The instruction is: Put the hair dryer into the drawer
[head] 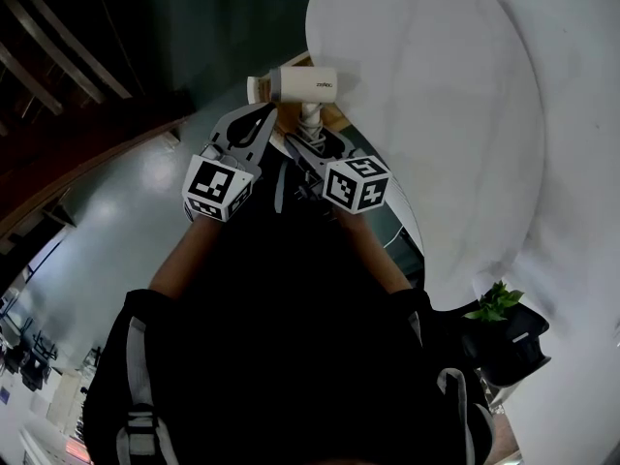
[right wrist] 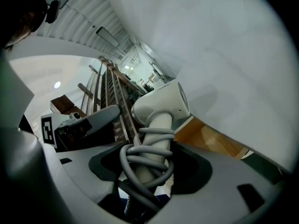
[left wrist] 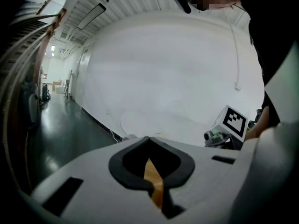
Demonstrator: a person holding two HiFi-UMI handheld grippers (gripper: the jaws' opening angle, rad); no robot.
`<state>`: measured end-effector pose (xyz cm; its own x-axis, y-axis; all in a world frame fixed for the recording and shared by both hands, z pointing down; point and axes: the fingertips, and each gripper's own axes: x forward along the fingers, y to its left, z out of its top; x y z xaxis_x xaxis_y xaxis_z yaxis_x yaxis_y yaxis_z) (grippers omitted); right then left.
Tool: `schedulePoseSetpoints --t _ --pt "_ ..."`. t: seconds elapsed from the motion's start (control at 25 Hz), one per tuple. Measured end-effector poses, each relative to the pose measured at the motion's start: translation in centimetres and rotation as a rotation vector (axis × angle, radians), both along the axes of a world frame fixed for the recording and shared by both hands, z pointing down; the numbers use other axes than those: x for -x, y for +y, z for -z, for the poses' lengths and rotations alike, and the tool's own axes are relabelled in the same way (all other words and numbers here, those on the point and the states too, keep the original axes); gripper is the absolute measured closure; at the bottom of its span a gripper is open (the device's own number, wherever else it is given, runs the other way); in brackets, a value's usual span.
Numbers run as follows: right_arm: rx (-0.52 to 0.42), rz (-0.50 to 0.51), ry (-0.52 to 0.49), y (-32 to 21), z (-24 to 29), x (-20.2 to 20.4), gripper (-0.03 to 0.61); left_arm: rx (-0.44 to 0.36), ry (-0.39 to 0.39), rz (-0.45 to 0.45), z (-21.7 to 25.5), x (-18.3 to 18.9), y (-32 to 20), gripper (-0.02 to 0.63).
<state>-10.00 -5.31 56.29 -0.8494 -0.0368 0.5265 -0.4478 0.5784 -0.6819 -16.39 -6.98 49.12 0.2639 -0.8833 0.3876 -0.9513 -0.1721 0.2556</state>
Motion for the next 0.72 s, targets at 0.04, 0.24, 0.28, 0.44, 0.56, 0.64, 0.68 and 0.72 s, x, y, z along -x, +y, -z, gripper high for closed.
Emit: schedulePoseSetpoints --t 0.04,0.24,0.28,0.44,0.56,0.64,0.68,0.72 --pt "-0.013 0.025 0.017 0.2 -0.5 -0.2 0.285 0.003 0.002 0.000 -0.2 -0.1 0.0 0.606" --pt "-0.054 0.143 0.037 0.8 -1.2 0.0 0.285 0.014 0.011 -0.005 -1.0 -0.5 0.2 0.606" --pt "-0.044 0.151 0.038 1.0 -1.4 0.1 0.285 0.017 0.012 -0.004 -1.1 -0.6 0.2 0.606" --pt "0.002 0.163 0.057 1.6 -2.6 -0.3 0.285 0.029 0.016 -0.008 -1.6 -0.9 0.2 0.606" --pt "0.030 0.174 0.092 1.9 -4.1 -0.9 0.285 0.040 0.015 -0.009 -2.1 -0.9 0.3 0.606" --pt "0.033 0.189 0.124 1.9 -5.3 -1.4 0.285 0.046 0.013 -0.012 -2.4 -1.0 0.2 0.606" --pt "0.034 0.196 0.139 2.0 -5.8 -1.7 0.285 0.051 0.013 -0.015 -2.6 -1.0 0.2 0.606" --pt "0.037 0.200 0.152 2.0 -6.3 -1.8 0.285 0.056 0.013 -0.019 -2.8 -1.1 0.2 0.606"
